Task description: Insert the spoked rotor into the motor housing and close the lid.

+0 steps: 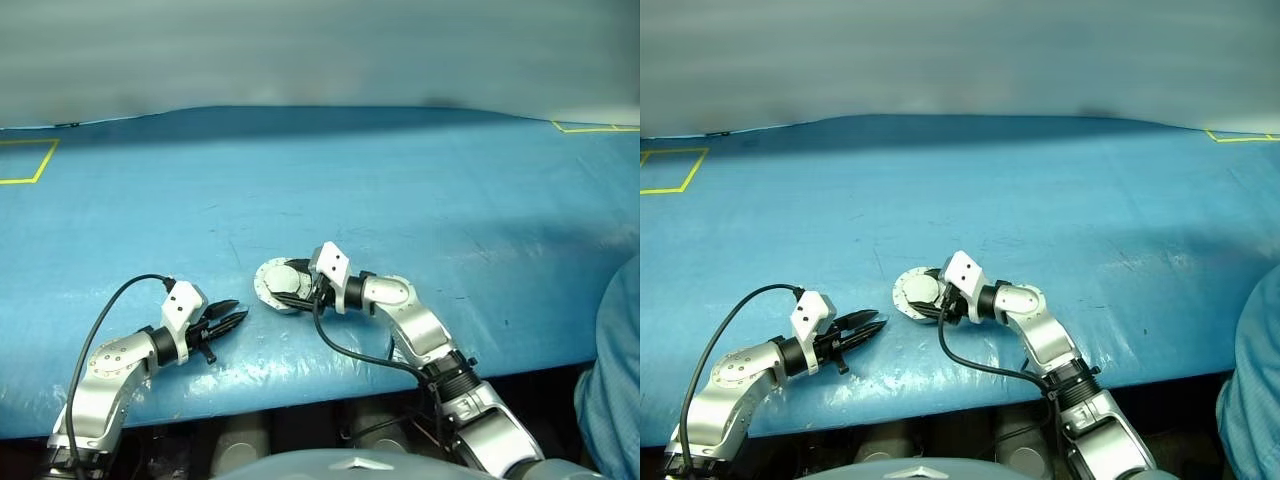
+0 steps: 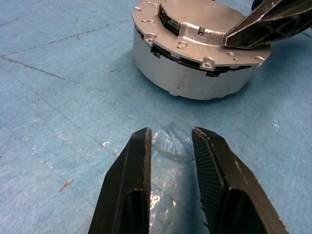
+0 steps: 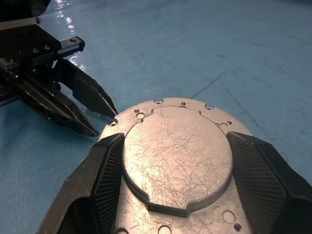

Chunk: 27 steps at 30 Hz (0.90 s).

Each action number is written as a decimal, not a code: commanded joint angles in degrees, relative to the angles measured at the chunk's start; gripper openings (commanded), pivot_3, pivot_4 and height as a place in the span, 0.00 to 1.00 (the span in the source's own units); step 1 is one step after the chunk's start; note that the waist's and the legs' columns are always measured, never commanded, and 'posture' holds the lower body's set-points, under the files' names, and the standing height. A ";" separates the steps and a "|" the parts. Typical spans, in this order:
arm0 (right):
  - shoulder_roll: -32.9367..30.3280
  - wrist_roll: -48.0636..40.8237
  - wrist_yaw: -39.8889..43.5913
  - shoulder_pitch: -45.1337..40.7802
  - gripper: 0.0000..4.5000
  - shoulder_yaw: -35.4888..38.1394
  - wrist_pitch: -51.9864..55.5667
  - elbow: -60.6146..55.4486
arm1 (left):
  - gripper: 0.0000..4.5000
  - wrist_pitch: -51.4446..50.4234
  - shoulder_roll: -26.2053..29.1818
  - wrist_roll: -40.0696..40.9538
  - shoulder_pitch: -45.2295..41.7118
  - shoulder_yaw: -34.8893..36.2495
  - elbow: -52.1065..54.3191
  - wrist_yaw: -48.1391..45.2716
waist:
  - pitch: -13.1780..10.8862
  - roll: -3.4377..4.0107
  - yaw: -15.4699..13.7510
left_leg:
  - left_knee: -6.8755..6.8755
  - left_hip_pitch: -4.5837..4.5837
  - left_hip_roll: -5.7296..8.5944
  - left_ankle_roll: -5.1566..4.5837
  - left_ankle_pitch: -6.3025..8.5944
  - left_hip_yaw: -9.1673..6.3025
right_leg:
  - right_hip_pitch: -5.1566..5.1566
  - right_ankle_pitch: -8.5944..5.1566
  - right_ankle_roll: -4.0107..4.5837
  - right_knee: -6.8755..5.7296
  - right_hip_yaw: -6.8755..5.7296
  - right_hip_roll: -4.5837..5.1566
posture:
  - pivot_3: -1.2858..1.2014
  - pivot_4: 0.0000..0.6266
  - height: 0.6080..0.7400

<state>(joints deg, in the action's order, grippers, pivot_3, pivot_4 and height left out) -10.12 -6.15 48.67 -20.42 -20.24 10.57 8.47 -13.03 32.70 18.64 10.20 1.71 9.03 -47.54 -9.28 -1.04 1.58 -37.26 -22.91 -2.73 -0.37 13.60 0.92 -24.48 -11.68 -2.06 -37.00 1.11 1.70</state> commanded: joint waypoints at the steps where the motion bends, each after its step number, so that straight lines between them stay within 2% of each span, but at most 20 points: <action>1: -0.29 -1.37 1.40 -1.49 0.67 0.43 -0.24 -2.76 | 0.31 1.09 -0.21 0.46 -0.26 0.89 0.45 -0.11 | 0.00 0.00 -0.01 | 0.00 0.00 0.00 0.00 0.00 0.00 | 0.00 0.00 0.00 0.00 0.00 0.00 | 0.52 0.24 1.00; 17: -2.23 3.84 2.04 -4.21 0.67 -2.14 -3.93 3.96 | 0.31 1.25 -0.59 0.38 0.33 0.82 0.74 -0.13 | 0.00 0.00 0.08 | -0.02 0.03 -0.01 0.00 0.00 0.01 | 0.01 0.01 0.00 -0.02 0.01 -0.03 | 0.52 0.24 1.00; 27: -3.53 5.42 2.83 -4.49 0.67 -3.71 -1.35 4.99 | 0.31 1.32 -0.93 0.50 0.35 0.79 0.82 -0.15 | 0.01 -0.01 0.08 | -0.06 0.16 -0.05 0.00 0.00 0.05 | 0.08 0.03 0.04 -0.07 0.05 -0.06 | 0.52 0.24 1.00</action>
<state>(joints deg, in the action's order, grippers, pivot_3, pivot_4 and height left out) -12.83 -2.74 51.27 -25.25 -22.88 8.08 12.05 -13.01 31.86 18.64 10.56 1.69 9.03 -47.57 -9.26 -1.05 1.67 -37.32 -22.74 -2.78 -0.37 13.60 0.99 -24.40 -11.65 -2.02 -37.07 1.17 1.64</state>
